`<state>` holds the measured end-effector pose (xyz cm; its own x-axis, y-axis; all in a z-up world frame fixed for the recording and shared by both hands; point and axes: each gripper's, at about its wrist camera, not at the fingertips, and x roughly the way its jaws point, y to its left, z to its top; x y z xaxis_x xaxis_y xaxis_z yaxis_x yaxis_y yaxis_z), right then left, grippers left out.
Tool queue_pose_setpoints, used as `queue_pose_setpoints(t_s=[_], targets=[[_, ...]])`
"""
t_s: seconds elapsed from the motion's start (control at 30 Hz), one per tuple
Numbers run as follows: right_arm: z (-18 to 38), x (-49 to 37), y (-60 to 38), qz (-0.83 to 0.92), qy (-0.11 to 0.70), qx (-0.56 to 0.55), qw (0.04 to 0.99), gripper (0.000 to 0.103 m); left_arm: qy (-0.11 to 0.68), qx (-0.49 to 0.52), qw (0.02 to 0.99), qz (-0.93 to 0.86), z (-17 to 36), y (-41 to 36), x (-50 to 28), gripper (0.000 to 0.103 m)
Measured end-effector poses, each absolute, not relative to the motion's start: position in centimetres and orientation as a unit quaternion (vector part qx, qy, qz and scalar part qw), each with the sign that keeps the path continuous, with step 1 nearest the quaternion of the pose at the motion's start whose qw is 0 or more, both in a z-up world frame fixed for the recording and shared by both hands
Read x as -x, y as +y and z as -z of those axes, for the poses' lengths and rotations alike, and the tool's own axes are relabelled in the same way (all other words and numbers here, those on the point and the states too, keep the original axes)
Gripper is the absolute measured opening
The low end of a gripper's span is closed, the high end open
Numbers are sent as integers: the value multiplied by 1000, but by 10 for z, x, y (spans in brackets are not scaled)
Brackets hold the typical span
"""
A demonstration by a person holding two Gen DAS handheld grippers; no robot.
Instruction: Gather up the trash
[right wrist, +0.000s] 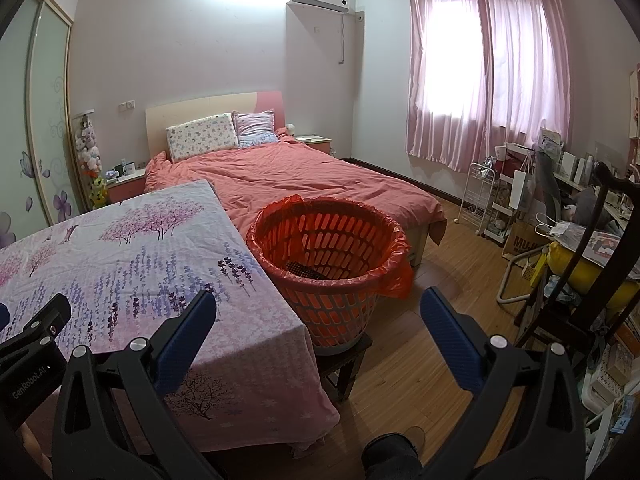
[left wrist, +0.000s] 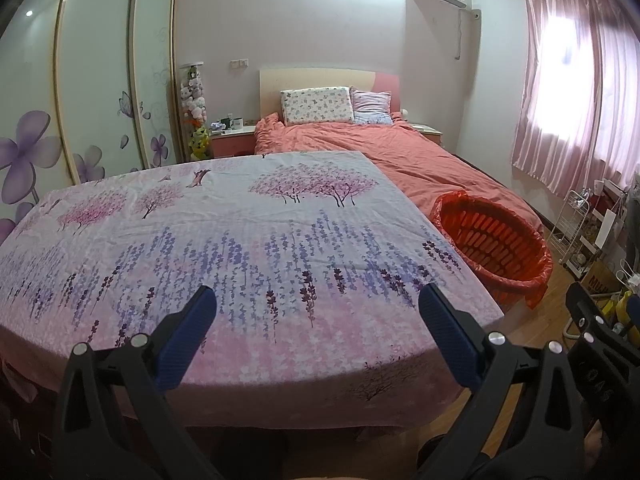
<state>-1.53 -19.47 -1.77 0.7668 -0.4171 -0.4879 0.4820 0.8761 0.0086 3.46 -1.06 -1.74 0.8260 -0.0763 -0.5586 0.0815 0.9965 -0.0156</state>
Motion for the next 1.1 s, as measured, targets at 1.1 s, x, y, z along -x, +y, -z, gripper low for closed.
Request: queue_pose_setpoints(t_s=[1.1], targets=[[18,16,-196,240,242,-67,938,101,291,-3,956,39,18,-11,-33,99]])
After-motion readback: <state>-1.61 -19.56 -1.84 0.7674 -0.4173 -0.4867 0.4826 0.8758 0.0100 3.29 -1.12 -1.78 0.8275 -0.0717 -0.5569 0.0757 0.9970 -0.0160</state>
